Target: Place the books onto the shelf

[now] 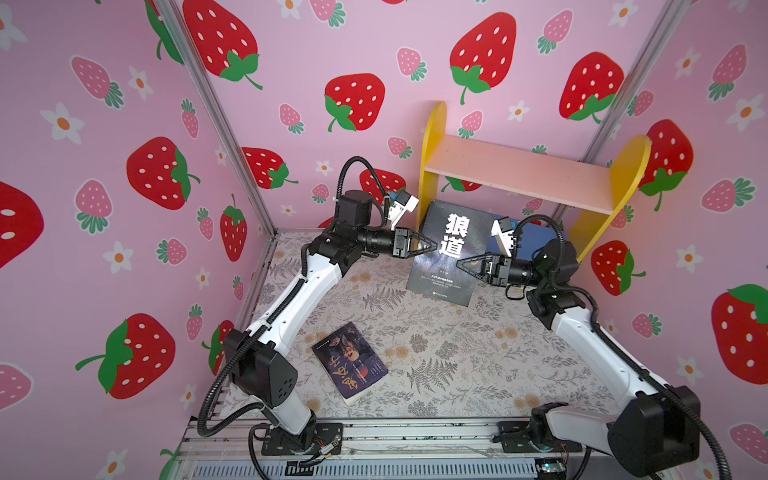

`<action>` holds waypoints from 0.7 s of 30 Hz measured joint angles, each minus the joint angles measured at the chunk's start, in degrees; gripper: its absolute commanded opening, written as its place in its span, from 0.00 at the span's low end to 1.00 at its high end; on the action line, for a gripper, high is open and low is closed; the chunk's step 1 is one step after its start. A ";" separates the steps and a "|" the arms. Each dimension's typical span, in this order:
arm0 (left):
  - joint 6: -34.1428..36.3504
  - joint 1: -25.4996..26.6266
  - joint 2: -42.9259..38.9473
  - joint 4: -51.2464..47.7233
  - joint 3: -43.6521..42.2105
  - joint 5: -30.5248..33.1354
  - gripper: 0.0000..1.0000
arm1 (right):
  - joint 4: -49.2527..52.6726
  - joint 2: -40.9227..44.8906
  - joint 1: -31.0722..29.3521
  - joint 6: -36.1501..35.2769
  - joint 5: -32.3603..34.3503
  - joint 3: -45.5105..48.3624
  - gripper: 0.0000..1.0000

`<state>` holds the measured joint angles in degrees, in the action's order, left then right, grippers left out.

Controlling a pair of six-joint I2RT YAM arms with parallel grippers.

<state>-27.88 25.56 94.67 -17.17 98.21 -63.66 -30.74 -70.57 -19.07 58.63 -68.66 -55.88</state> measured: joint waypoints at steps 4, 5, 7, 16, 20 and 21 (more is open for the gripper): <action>-0.70 0.11 -0.17 0.09 0.76 0.50 0.00 | -0.22 -0.28 0.04 -0.24 0.61 -0.28 0.37; -1.11 0.13 -0.22 0.22 0.76 1.36 0.00 | -0.28 -0.35 0.09 -0.22 1.09 -0.59 0.37; -2.36 0.22 -0.22 0.81 0.76 2.58 0.00 | -0.24 -0.68 0.20 0.02 2.25 -1.46 0.58; -14.99 0.22 -0.24 9.09 1.20 12.63 0.00 | -1.16 -0.59 6.36 0.28 14.93 -2.69 0.78; -22.84 0.22 -0.02 13.38 3.91 19.85 0.00 | 4.02 0.63 7.89 -4.57 23.39 -5.86 0.79; -24.79 0.22 0.33 14.53 5.22 21.64 0.00 | 5.97 0.70 7.89 -6.03 24.96 -7.45 0.80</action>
<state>-52.66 25.78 95.00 -2.63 103.44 -42.02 -24.77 -69.87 -11.18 52.60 -43.70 -63.33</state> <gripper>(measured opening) 0.160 0.790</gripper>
